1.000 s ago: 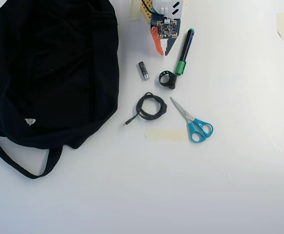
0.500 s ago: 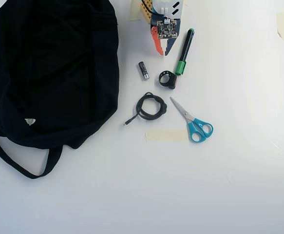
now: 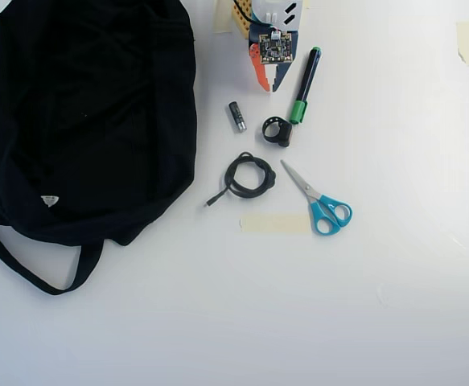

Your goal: Put the cable into the black bag

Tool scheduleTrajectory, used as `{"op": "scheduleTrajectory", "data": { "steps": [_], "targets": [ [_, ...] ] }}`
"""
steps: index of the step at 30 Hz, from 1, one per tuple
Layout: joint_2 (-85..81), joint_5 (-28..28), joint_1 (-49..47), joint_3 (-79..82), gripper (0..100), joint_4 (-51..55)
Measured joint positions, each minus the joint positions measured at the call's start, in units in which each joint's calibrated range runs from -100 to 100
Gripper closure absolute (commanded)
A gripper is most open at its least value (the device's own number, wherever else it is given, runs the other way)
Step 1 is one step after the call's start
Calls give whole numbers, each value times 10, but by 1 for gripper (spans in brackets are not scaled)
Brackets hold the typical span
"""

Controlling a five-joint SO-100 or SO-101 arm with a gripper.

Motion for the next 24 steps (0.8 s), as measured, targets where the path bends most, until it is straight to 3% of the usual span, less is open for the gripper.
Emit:
{"op": "scheduleTrajectory", "data": {
  "steps": [4, 8, 24],
  "targets": [
    [0, 0, 0, 1, 97, -8],
    [13, 0, 0, 2, 97, -101],
    [379, 0, 0, -89, 98, -784]
  ]
}}
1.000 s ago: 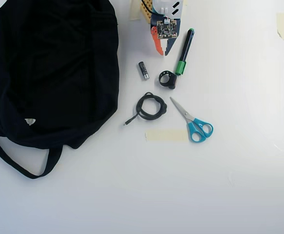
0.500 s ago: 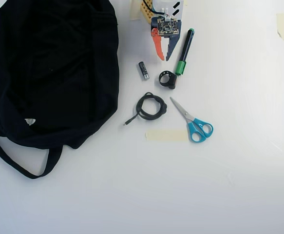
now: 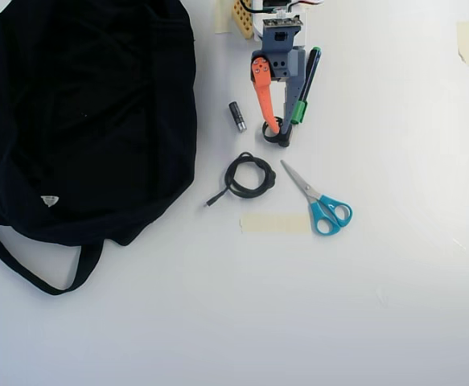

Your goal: Put the cable into the black bag

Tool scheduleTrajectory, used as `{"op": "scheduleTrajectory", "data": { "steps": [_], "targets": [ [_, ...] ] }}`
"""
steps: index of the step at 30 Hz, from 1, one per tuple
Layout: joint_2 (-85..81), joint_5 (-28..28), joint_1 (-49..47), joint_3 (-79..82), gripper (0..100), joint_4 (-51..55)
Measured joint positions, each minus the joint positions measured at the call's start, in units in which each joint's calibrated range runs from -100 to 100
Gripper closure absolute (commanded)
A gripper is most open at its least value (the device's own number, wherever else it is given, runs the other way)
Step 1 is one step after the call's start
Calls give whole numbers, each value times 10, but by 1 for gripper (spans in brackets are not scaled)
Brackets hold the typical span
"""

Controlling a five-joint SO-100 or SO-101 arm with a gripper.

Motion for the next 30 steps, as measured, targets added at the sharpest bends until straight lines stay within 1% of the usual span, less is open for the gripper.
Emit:
{"op": "scheduleTrajectory", "data": {
  "steps": [2, 4, 11, 17, 21, 27, 30],
  "targets": [
    [55, 1, 0, -48, 98, -34],
    [109, 2, 0, -108, 98, -46],
    [305, 2, 0, -342, 98, -49],
    [431, 3, 0, -494, 97, -48],
    [501, 13, 0, -598, 97, 2],
    [628, 14, 2, -816, 97, 117],
    [677, 14, 5, -907, 97, 149]
  ]
}}
